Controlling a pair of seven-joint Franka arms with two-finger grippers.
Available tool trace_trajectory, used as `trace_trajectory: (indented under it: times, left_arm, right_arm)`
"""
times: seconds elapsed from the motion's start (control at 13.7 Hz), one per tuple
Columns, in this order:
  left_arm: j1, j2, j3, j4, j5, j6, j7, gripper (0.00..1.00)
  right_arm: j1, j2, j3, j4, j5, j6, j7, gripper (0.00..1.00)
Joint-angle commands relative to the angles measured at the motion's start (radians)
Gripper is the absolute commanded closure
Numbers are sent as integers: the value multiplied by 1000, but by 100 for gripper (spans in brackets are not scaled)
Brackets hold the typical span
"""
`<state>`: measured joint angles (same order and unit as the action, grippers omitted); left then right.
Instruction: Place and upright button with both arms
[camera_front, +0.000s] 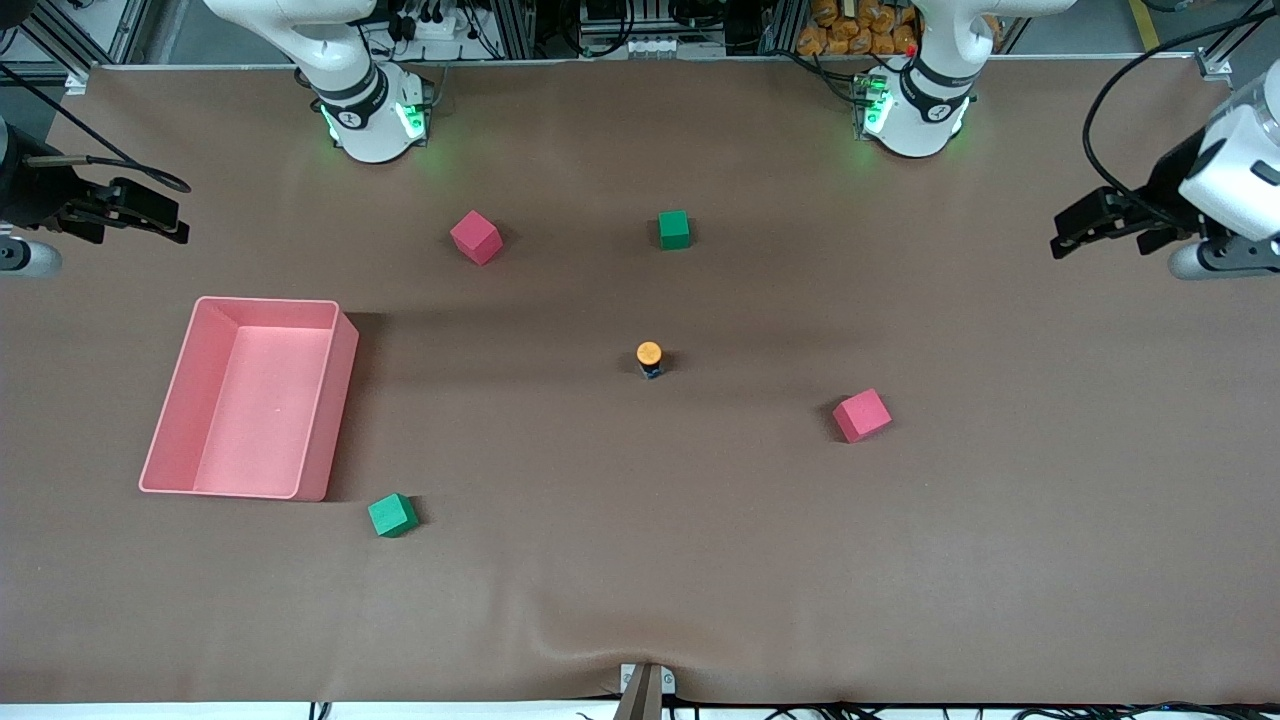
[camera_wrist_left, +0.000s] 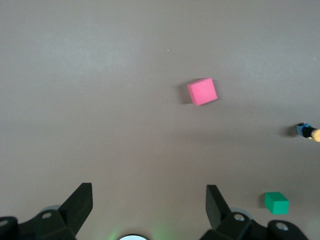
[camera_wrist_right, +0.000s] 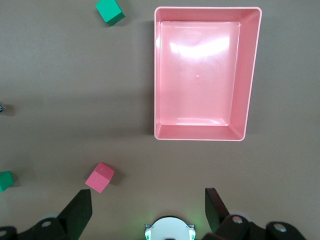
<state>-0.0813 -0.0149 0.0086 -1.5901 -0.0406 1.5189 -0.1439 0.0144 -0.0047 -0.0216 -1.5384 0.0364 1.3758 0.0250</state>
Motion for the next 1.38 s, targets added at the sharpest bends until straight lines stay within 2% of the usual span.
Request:
trace_trajectory:
  times: [0.0,0.22,1.31]
  left_arm:
    - [35,26,-1,30,7,-6,85,0]
    - [38,64,1,81,16,-6,89,0]
    - [38,75,-1,99,22,-5,101,0]
  right_arm:
    - [4,-8,-3,-2,10,-6,10,0]
    - [4,-8,-3,-2,10,-6,10,0]
    - [4,-9,-3,-2,10,-6,10,0]
